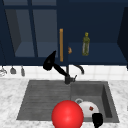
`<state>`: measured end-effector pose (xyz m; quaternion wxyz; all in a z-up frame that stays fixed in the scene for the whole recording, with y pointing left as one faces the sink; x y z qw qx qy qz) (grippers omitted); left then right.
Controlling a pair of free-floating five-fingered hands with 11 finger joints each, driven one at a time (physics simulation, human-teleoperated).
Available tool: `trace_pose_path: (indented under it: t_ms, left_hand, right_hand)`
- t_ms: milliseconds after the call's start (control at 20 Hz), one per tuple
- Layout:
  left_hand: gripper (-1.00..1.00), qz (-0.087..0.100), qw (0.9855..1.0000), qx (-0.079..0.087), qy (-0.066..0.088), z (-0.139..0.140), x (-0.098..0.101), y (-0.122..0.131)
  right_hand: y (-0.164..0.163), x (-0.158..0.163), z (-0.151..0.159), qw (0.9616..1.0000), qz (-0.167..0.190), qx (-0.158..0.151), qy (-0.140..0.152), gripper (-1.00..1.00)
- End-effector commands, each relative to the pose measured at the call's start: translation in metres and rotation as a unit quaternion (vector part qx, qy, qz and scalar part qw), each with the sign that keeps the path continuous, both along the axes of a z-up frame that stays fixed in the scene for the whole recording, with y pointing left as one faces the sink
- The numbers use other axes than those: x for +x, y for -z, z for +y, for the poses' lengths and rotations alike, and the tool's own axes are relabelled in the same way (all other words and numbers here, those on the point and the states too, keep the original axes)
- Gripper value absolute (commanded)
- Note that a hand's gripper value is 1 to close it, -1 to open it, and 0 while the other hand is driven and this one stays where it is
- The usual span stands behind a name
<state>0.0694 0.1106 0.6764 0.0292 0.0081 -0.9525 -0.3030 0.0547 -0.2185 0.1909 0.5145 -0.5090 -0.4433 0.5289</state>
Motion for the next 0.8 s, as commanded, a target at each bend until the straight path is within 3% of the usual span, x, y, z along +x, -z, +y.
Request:
trace_pose_path:
  t_ms: [0,250,550,750]
  left_hand:
    - [-1.0,0.035,0.9974,-0.062,0.0,0.011,0.005,0.0]
    - [-1.0,0.043,0.9968,-0.068,0.002,0.024,0.011,0.0]
    - [-1.0,0.045,0.9959,-0.073,-0.029,0.027,0.004,-0.001]
    - [-1.0,0.045,0.9956,-0.076,-0.032,0.028,0.0,-0.001]
  right_hand:
    - [0.0,0.0,0.0,1.0,0.0,0.0,0.0,0.0]
    - [0.0,0.0,0.0,1.0,0.0,0.0,0.0,0.0]
    - [0.0,0.0,0.0,1.0,0.0,0.0,0.0,0.0]
    - [0.0,0.0,0.0,1.0,0.0,0.0,0.0,0.0]
